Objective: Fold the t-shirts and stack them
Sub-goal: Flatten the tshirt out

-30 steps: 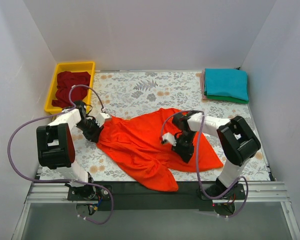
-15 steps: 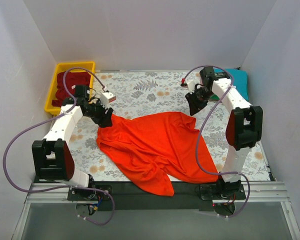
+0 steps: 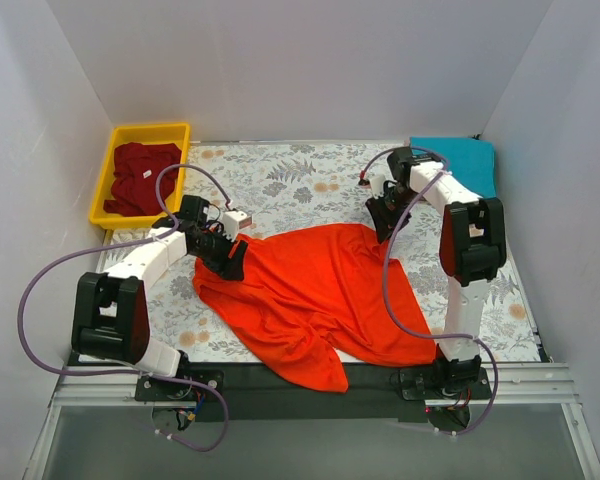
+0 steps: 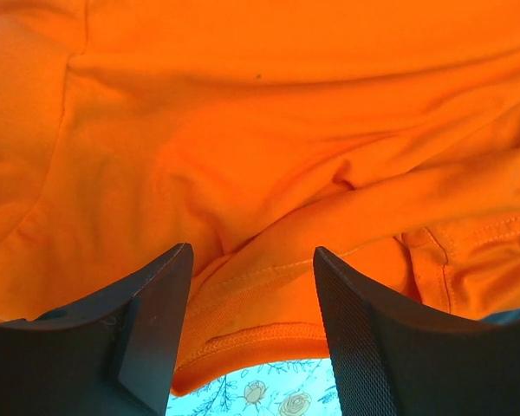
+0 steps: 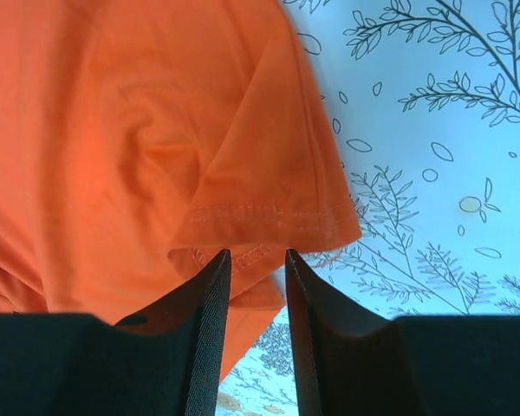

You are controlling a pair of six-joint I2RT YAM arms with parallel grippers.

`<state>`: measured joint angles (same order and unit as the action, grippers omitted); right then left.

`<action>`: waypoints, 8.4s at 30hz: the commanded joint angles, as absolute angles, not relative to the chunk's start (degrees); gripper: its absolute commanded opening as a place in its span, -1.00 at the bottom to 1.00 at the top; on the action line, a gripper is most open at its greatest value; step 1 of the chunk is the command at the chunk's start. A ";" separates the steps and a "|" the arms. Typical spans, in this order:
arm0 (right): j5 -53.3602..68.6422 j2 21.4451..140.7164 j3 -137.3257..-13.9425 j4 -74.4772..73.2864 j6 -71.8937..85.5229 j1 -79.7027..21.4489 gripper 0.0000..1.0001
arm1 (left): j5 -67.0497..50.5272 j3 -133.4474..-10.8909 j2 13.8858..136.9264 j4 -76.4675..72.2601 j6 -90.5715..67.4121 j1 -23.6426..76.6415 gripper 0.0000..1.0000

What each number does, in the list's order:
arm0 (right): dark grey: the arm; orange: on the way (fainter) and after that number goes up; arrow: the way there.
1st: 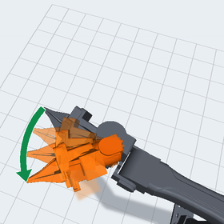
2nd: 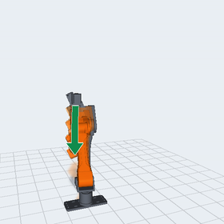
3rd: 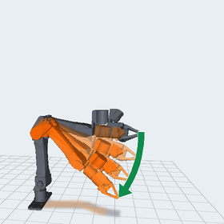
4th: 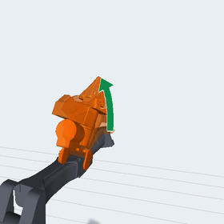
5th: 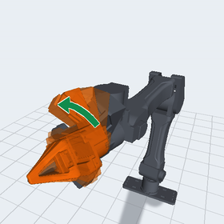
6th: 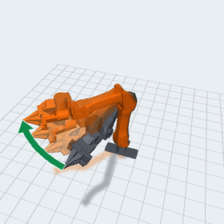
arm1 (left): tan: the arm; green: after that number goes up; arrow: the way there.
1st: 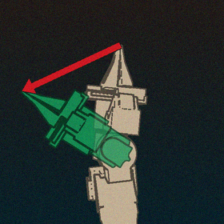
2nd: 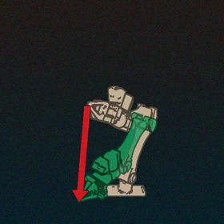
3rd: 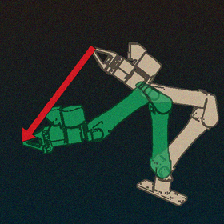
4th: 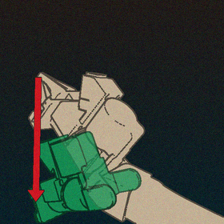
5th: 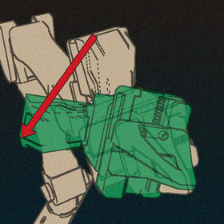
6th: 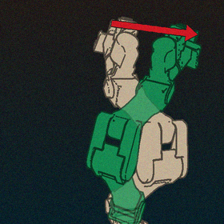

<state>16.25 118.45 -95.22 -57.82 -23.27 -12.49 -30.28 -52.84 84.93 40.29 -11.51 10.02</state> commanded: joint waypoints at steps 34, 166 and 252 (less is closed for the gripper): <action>17.31 123.40 -106.09 -56.95 -23.55 -6.68 -0.04 | -20.21 -50.19 95.18 31.64 -15.73 11.34 -0.25; 13.97 111.62 -85.16 -55.02 -40.43 -7.73 -0.97 | -35.70 -64.77 86.03 45.55 -14.31 -2.54 -0.05; 15.12 115.49 -88.07 -55.81 -38.58 -7.91 -0.97 | -3.60 -66.62 100.99 32.08 -23.11 46.76 -0.38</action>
